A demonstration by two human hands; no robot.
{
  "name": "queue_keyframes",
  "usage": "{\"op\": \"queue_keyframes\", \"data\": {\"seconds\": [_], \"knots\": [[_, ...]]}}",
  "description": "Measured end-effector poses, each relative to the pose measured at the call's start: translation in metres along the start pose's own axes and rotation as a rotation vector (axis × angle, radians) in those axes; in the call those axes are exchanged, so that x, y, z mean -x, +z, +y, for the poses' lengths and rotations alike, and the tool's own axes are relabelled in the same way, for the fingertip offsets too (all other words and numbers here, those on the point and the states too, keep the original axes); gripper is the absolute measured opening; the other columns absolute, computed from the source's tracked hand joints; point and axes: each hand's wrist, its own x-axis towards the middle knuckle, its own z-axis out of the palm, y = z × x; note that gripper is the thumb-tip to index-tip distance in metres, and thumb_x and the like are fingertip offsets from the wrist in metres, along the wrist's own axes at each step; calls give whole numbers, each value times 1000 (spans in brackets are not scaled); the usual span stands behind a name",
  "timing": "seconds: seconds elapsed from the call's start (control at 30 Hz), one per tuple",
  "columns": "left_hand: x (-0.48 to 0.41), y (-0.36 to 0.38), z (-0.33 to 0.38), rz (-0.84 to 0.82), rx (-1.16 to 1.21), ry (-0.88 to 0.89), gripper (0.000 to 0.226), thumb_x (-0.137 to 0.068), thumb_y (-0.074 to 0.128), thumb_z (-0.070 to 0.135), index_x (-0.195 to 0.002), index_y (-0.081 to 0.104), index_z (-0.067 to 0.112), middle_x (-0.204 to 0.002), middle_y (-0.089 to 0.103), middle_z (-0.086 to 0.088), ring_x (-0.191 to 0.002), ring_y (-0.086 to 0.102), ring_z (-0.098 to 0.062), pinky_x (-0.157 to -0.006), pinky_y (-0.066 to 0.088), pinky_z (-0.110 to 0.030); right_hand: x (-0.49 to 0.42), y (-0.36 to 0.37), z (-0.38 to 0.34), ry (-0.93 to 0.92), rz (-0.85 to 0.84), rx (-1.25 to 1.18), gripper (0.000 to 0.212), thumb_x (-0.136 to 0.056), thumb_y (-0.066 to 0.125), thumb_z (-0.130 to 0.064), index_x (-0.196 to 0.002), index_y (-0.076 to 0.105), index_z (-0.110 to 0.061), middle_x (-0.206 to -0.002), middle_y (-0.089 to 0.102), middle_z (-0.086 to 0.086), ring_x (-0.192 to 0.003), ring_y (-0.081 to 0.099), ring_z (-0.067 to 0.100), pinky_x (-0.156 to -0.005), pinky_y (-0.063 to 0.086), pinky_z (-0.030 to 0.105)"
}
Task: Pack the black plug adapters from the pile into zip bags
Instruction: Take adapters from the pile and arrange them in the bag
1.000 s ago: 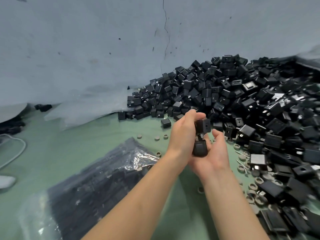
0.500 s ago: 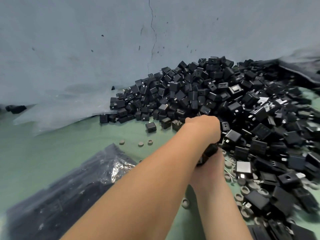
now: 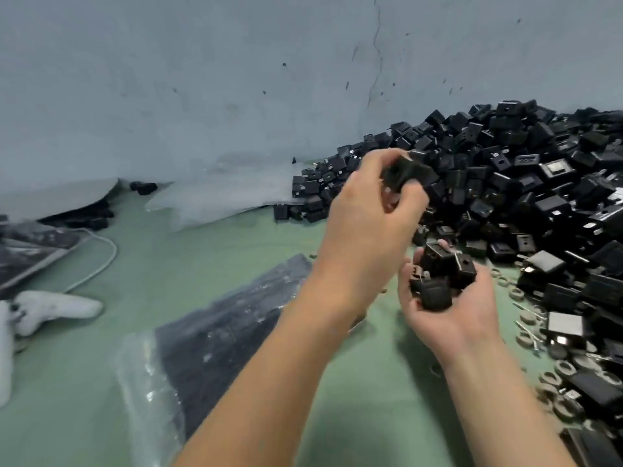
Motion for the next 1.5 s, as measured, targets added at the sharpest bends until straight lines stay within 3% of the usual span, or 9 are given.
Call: {"op": "queue_keyframes", "data": {"seconds": [0.17,0.3,0.37,0.5,0.67,0.97,1.23,1.4,1.5], "knots": [[104,-159,-40,307,-261,-248,26,-93,65,31,-112,59,48,-95,69,19,-81,62,8,-65,43,-4,10,11,29,105,-59,88,24,-92,50,-39,-105,68,-32,-97,70,-2,-80,68,21,-50,51,20],[181,-220,-78,476,-477,-501,31,-91,68,16,-117,61,32,-110,65,0,-86,61,1,-76,44,-21,21,19,49,120,-101,91,25,-95,45,-40,-110,64,-33,-101,68,-3,-85,66,18,-51,49,18],[203,-229,-90,442,-530,-573,31,-90,70,13,-118,65,24,-108,63,1,-84,58,3,-77,43,-19,21,19,58,121,-125,99,24,-96,45,-39,-112,62,-34,-104,67,-4,-88,65,17,-53,49,17],[215,-221,-93,261,-552,-529,38,-86,72,11,-111,62,39,-100,62,18,-91,56,13,-76,38,-2,22,22,69,91,-147,112,20,-96,46,-37,-99,66,-33,-106,66,-5,-89,65,17,-56,47,16],[213,-213,-98,242,-460,-496,42,-82,73,17,-108,58,46,-107,58,29,-109,50,6,-87,37,-9,28,24,80,99,-182,139,27,-94,45,-38,-88,70,-30,-103,66,-5,-89,64,16,-58,46,14],[203,-202,-102,129,-364,-439,56,-87,66,6,-111,59,56,-110,52,21,-99,53,2,-79,38,-9,21,26,86,82,-190,194,28,-95,45,-38,-87,71,-30,-101,67,-4,-91,64,16,-57,46,14],[209,-203,-100,49,-325,-463,45,-82,61,66,-124,55,49,-120,49,24,-113,52,2,-91,42,-21,21,23,88,91,-194,191,29,-95,46,-38,-85,72,-30,-102,66,-5,-92,63,15,-60,46,14],[206,-204,-97,133,-312,-420,26,-87,72,39,-111,63,44,-113,60,19,-92,58,3,-78,42,-12,22,22,87,96,-192,171,28,-95,45,-39,-87,71,-30,-103,66,-4,-93,63,14,-60,46,14],[207,-205,-97,101,-213,-469,33,-88,73,34,-118,63,43,-113,64,18,-91,59,-4,-84,49,-24,22,22,87,94,-187,165,27,-94,47,-39,-88,71,-30,-103,66,-4,-93,63,15,-59,47,15]]}}
